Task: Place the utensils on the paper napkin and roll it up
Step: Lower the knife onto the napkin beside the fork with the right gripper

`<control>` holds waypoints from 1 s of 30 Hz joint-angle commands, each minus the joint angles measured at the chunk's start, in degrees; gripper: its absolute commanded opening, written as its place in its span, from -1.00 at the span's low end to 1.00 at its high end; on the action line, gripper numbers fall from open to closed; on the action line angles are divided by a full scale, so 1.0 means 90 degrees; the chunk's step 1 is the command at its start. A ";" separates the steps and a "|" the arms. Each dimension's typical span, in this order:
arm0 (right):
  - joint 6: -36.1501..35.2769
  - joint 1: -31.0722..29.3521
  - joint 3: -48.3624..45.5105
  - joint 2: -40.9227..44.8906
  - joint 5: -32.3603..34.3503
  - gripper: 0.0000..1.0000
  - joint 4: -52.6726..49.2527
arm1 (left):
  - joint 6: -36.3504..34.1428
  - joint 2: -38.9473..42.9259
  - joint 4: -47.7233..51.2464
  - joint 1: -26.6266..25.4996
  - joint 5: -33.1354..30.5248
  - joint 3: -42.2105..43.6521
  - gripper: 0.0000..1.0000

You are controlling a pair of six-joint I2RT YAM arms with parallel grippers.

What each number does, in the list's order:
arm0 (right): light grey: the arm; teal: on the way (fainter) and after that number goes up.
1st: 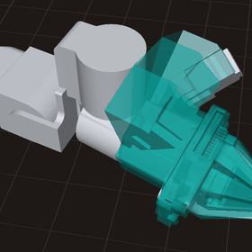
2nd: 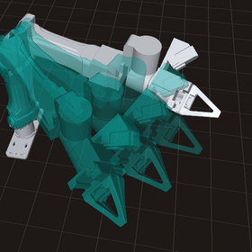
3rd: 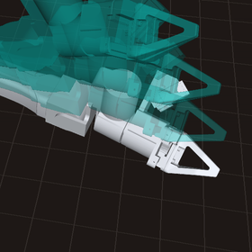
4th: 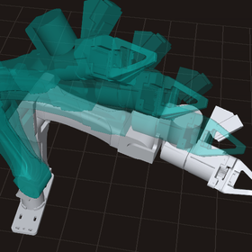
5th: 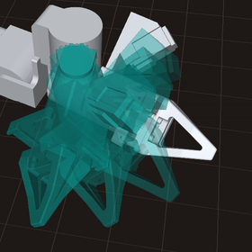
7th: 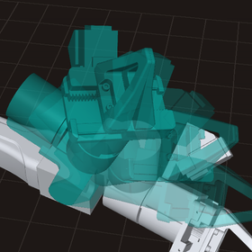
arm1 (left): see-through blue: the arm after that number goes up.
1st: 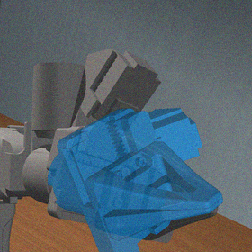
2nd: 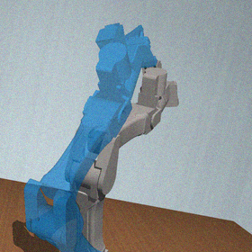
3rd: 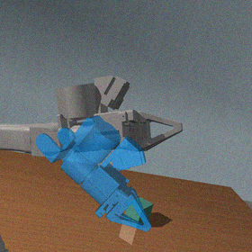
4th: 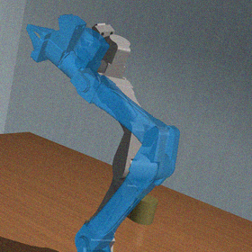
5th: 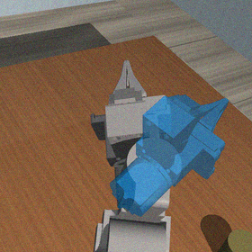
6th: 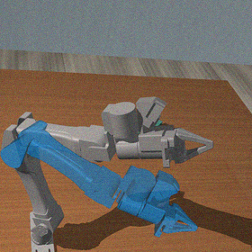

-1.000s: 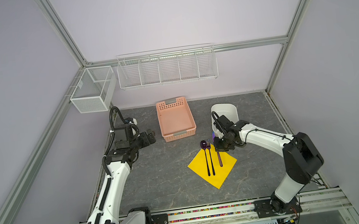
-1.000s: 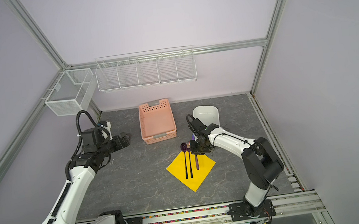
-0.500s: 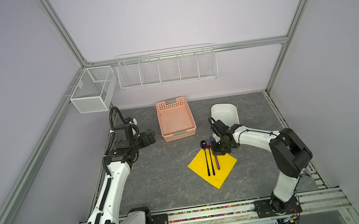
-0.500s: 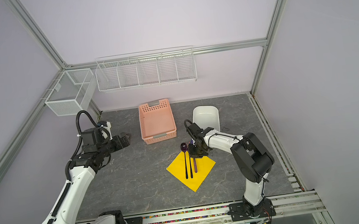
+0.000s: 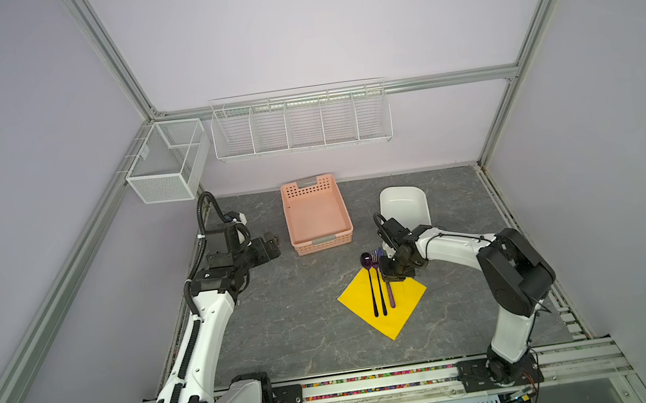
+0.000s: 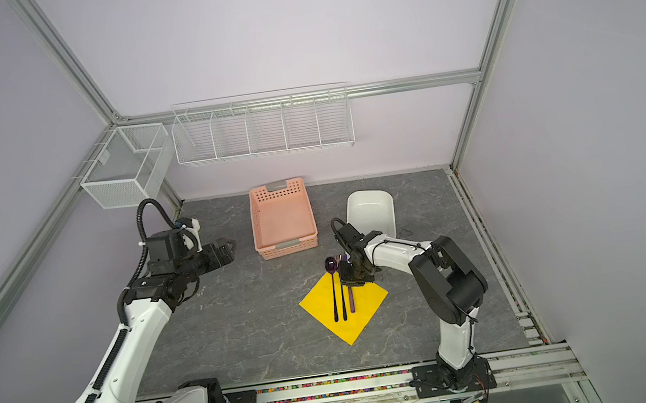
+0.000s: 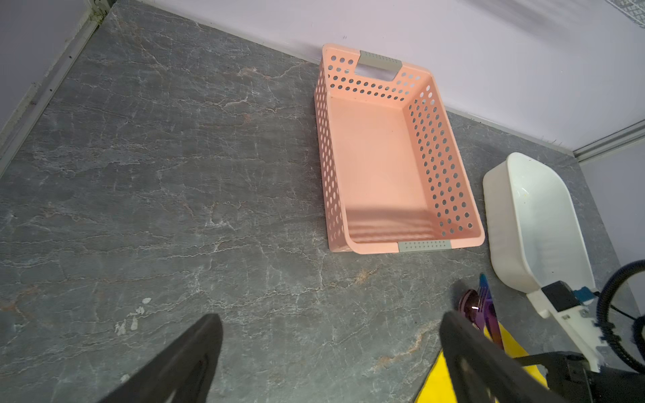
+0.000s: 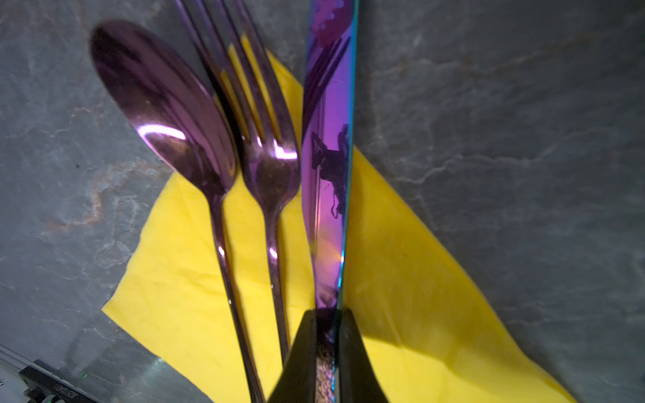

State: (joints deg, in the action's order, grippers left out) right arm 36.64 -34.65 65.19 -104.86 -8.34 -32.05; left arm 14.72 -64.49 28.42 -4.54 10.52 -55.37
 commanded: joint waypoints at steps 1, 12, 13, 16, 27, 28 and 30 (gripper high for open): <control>0.0045 -0.0031 -0.0119 -0.0025 0.0068 -0.87 0.0028 | -0.0039 0.0066 -0.0013 0.0025 0.0003 0.0010 0.94; -0.0071 -0.0036 -0.0052 -0.0211 0.0035 -0.73 -0.0094 | -0.0037 0.0066 -0.0002 0.0025 -0.0007 0.0010 0.94; -0.0078 -0.0032 -0.0056 -0.0219 0.0047 -0.70 -0.0117 | -0.0034 0.0066 -0.0004 0.0025 -0.0011 0.0010 0.95; -0.0104 -0.0034 -0.0046 -0.0205 0.0091 -0.63 -0.0159 | -0.0034 0.0066 0.0006 0.0025 -0.0013 0.0008 0.95; -0.0119 -0.0067 0.0133 -0.0232 0.0366 -0.58 -0.0513 | -0.0034 0.0066 0.0006 0.0025 -0.0021 0.0010 0.94; -0.0116 -0.0090 0.0193 -0.0239 0.0452 -0.58 -0.0611 | -0.0034 0.0066 0.0006 0.0025 -0.0025 0.0010 0.95; -0.0136 -0.0160 0.0287 -0.0239 0.0528 -0.58 -0.0707 | -0.0037 0.0066 0.0006 0.0025 -0.0020 0.0010 0.94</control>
State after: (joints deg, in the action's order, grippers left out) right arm 35.97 -35.16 66.59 -105.75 -6.37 -34.30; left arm 14.72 -64.49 28.42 -4.54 10.48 -55.37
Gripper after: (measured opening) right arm 0.208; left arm 0.972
